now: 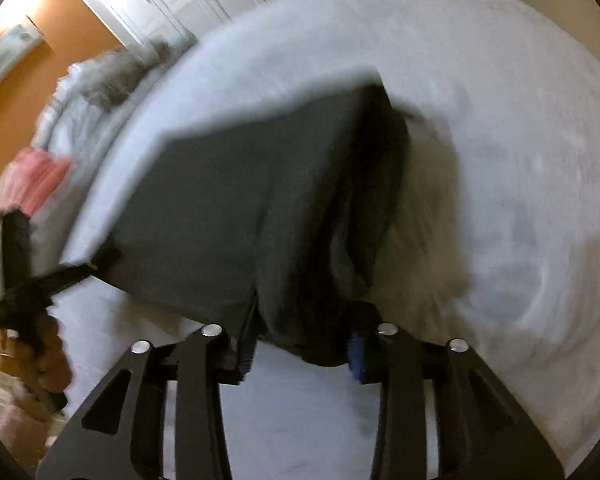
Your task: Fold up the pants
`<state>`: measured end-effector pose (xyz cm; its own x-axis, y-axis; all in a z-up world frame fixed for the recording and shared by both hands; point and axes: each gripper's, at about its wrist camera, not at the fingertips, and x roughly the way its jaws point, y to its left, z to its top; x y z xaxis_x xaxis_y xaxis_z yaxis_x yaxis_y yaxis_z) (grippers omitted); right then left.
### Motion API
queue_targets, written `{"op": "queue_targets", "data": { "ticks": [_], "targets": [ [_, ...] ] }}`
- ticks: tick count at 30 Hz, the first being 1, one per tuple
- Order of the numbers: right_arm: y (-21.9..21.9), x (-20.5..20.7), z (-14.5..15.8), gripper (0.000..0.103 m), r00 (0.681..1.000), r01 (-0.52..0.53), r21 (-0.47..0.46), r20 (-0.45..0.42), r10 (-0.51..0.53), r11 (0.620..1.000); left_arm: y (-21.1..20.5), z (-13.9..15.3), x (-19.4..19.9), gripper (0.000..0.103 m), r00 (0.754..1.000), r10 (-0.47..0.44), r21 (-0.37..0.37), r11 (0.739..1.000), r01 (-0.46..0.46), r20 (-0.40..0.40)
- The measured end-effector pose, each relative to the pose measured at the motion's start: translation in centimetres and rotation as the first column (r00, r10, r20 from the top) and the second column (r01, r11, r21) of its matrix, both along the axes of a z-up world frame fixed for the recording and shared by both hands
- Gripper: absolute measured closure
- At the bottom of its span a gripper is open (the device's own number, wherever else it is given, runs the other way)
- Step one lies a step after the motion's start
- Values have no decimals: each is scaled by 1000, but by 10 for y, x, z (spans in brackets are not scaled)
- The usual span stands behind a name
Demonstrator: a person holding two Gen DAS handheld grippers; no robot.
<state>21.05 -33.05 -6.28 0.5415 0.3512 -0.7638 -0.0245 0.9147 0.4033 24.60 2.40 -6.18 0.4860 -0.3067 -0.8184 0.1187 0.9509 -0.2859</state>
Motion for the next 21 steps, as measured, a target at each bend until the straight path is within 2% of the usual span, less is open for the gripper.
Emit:
{"op": "queue_targets", "data": {
  "ticks": [2, 3, 5, 6, 8, 11, 13, 15, 17, 21],
  "targets": [
    [-2, -4, 10, 52, 999, 50, -12, -15, -50, 999, -8, 8, -11, 73, 998, 30, 73, 997, -34, 52],
    [-1, -11, 24, 50, 998, 66, -52, -7, -67, 996, -11, 17, -20, 72, 996, 42, 102, 994, -49, 76],
    [3, -37, 58, 48, 992, 105, -153, 87, -92, 983, -13, 32, -38, 65, 991, 47, 143, 988, -65, 123],
    [7, -46, 71, 46, 988, 120, -191, 121, -98, 974, -13, 41, -47, 65, 988, 42, 158, 985, -66, 151],
    [13, -77, 94, 32, 977, 143, -234, 190, -99, 962, -16, 58, -69, 63, 979, 14, 187, 981, -53, 204],
    [22, -115, 118, 28, 949, 200, -268, 293, -118, 942, -23, 74, -100, 60, 958, -5, 250, 966, -70, 287],
    [29, -134, 123, 28, 939, 224, -285, 319, -128, 932, -27, 83, -123, 54, 949, -9, 262, 962, -78, 315],
    [33, -150, 121, 26, 934, 238, -291, 330, -137, 927, -32, 87, -141, 54, 953, -18, 252, 966, -62, 302],
    [38, -161, 116, 16, 932, 243, -282, 333, -143, 928, -35, 88, -156, 54, 953, -23, 268, 961, -62, 302],
    [47, -181, 102, 16, 924, 272, -279, 342, -169, 921, -35, 87, -180, 53, 949, -23, 252, 966, -61, 315]
  ]
}}
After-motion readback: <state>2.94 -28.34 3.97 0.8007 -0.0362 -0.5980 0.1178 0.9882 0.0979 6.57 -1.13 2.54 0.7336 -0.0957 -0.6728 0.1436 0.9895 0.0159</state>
